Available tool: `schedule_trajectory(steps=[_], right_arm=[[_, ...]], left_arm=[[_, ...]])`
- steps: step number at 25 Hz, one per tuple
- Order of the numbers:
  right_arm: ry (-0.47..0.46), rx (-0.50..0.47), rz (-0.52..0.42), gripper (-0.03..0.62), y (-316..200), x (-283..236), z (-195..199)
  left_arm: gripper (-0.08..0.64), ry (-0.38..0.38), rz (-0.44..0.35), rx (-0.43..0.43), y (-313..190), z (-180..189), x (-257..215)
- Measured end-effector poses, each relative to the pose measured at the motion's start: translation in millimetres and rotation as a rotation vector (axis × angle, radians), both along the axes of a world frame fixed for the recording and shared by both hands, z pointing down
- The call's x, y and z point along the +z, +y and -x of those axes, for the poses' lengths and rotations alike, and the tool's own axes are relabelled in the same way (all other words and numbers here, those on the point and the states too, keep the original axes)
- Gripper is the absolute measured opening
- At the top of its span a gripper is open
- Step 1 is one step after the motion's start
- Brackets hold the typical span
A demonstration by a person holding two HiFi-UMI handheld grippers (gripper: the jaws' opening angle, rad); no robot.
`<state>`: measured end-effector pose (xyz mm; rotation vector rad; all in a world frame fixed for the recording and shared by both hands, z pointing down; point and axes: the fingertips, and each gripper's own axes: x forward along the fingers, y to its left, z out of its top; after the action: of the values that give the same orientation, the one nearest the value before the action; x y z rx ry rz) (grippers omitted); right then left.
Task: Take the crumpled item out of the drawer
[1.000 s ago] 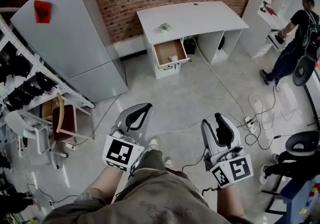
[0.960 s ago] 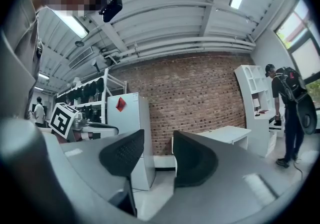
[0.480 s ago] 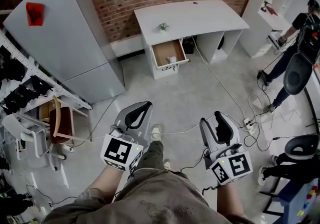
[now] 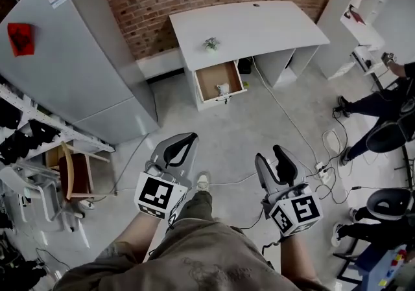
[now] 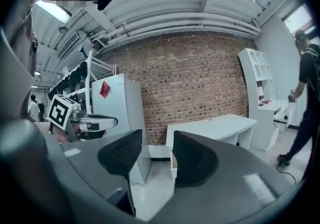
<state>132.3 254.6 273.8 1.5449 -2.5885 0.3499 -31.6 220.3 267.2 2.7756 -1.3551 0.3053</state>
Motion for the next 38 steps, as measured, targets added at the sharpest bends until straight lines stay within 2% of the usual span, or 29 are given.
schedule_trajectory(steps=[10, 22, 32, 38], right_arm=[[0.050, 0.030, 0.111, 0.224, -142.7, 40.7, 30.2], [0.059, 0.030, 0.193, 0.221, -234.9, 78.0, 39.2], [0.085, -0.045, 0.285, 0.221, -326.2, 124.3, 27.9], [0.095, -0.120, 0.356, 0.212, -387.1, 145.0, 13.2]], left_arm=[[0.000, -0.046, 0.057, 0.044, -143.7, 29.0, 33.3], [0.000, -0.059, 0.113, 0.025, -227.9, 47.0, 61.2], [0.000, -0.066, 0.205, -0.035, -306.0, 32.9, 107.1], [0.000, -0.102, 0.240, -0.099, -363.6, 23.0, 130.2]])
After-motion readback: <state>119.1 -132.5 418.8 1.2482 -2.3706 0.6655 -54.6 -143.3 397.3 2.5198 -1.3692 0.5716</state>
